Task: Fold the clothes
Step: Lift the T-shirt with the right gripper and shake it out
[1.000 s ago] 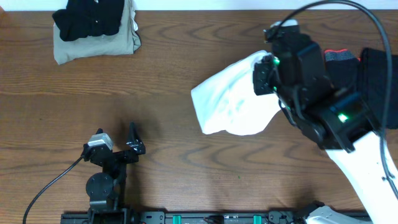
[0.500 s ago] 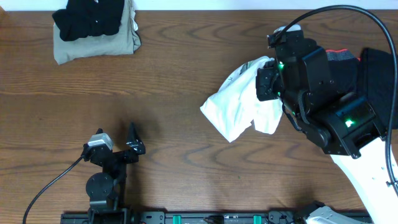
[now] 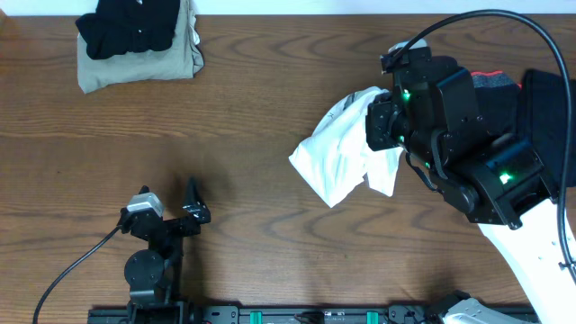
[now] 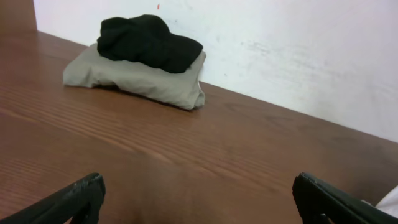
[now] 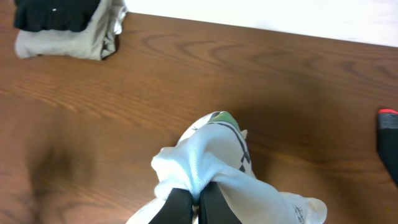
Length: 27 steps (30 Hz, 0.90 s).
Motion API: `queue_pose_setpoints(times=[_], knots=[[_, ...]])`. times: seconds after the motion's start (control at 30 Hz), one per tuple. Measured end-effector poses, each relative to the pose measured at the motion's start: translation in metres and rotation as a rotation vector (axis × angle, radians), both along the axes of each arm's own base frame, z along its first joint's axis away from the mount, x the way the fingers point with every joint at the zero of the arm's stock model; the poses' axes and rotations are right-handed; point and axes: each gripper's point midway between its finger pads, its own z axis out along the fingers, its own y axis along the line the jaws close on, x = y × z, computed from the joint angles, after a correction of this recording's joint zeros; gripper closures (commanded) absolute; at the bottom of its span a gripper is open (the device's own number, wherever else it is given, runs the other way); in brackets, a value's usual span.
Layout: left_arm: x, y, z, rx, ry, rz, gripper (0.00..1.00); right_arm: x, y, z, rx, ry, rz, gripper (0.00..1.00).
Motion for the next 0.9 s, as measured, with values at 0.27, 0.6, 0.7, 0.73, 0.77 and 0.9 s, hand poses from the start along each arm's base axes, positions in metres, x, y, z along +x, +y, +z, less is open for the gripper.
queue_pose_setpoints(times=[0.27,0.6,0.7,0.73,0.77,0.9], knots=[[-0.003,-0.049,0.034,-0.151,-0.126,-0.284,0.02,-0.001,0.005,0.001,0.019,0.005,0.022,0.98],[-0.073,-0.116,0.151,-0.108,-0.286,-0.726,0.02,0.009,0.017,0.019,0.089,-0.068,0.043,0.99],[-0.095,-0.123,0.173,-0.104,-0.272,-0.770,0.02,0.008,0.020,0.024,0.118,-0.076,0.050,0.99],[-0.101,-0.124,0.178,-0.098,-0.273,-0.779,0.02,0.007,0.021,0.027,0.127,-0.081,0.052,0.99],[-0.107,-0.126,0.184,-0.089,-0.278,-0.789,0.02,0.006,0.022,0.030,0.138,-0.088,0.058,0.99],[-0.120,-0.129,0.199,-0.057,-0.311,-0.813,0.02,-0.003,0.026,0.044,0.185,-0.102,0.099,0.99]])
